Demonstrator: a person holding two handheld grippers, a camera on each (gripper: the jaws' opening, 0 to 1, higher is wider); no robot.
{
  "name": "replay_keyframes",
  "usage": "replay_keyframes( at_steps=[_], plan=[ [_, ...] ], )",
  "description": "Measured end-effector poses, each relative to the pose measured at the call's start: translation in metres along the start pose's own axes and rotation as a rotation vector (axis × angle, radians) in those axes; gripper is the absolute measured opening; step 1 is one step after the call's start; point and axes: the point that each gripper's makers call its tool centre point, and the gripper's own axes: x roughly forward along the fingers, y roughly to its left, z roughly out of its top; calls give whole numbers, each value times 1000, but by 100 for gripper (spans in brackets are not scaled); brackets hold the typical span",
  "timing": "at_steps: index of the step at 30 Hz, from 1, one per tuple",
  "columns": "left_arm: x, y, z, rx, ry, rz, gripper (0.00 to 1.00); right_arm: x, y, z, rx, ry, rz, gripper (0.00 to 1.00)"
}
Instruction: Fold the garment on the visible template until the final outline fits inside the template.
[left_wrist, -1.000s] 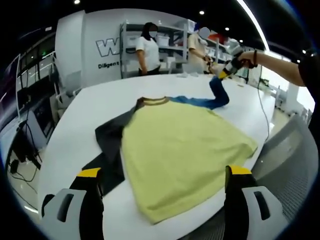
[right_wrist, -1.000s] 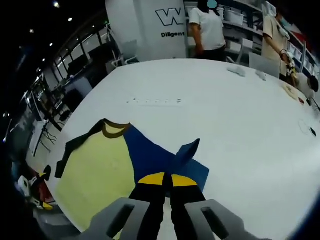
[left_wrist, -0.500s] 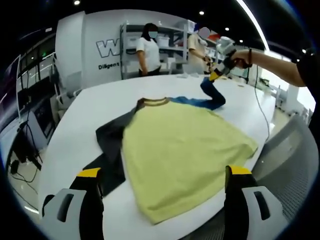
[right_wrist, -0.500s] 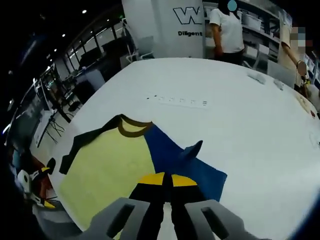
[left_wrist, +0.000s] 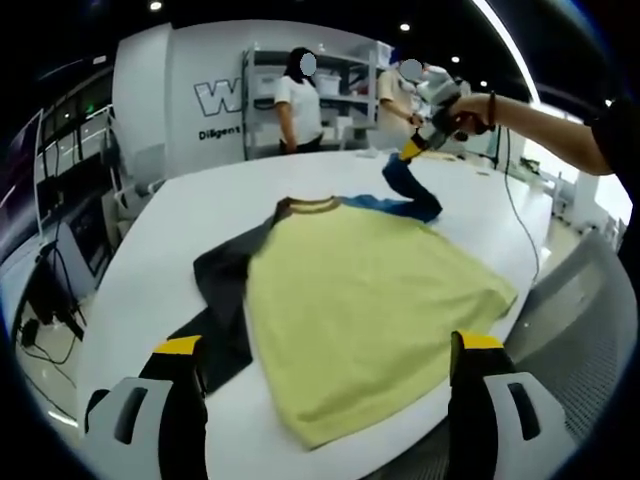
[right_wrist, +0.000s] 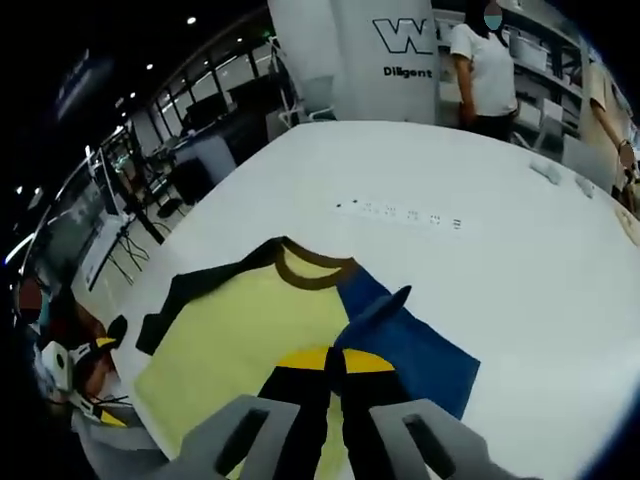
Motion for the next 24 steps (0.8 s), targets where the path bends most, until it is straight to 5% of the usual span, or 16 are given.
replay_keyframes(
  at_steps=[24],
  plan=[
    [1,1,-4,8,20,7,99,44,98,24,-129,-17,82,0]
  ],
)
